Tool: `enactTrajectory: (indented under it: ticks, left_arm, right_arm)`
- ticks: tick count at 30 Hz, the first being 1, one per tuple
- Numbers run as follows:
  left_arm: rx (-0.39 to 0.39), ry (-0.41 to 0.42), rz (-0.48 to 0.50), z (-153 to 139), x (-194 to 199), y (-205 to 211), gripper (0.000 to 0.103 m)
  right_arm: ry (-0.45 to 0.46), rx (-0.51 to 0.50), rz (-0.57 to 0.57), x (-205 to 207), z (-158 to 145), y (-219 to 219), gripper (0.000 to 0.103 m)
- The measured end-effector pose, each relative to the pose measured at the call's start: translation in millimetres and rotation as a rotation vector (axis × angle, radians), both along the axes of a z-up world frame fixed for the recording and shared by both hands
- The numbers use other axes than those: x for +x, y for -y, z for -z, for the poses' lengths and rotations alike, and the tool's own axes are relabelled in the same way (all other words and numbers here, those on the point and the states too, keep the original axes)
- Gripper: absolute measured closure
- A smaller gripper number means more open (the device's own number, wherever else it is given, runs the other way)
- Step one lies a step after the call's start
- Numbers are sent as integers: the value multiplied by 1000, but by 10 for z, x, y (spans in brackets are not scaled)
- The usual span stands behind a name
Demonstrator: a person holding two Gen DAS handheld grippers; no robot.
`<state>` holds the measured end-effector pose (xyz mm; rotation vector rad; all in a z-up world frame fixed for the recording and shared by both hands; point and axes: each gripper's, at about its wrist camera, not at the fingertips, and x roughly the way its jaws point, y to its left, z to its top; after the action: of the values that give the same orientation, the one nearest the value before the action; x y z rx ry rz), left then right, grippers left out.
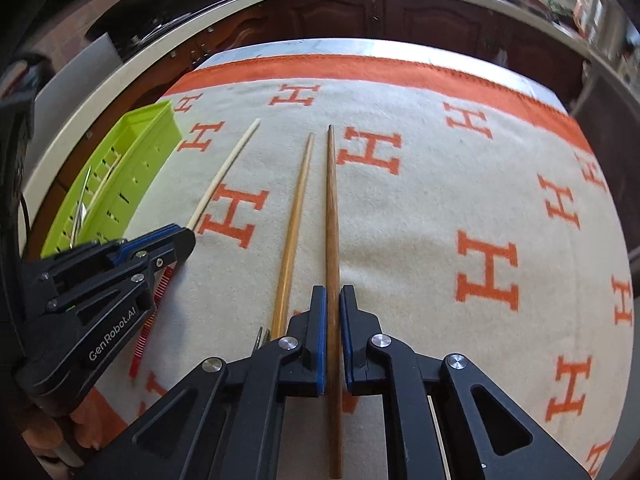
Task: Organize utensils
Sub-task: 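Grasp a plain wooden chopstick with the right tool while the left tool lifts its chopstick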
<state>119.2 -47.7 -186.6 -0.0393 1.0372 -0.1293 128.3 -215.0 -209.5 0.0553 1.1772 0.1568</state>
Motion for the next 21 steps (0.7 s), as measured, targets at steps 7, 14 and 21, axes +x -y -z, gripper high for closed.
enactTrajectory:
  ticks: [7,14,21]
  left_arm:
    - [-24,-17,-17,-60,-171,-93,99]
    - [-63,55,-10,-434,-407,-173,99]
    - [-55,180,-22,-1027,-687,-435,99]
  right_arm:
    - [-8,130,99,-158,-243,269,97]
    - [27,204,107,-321,-633,234,97]
    - [56,266,42,-436,-1045,-130,97]
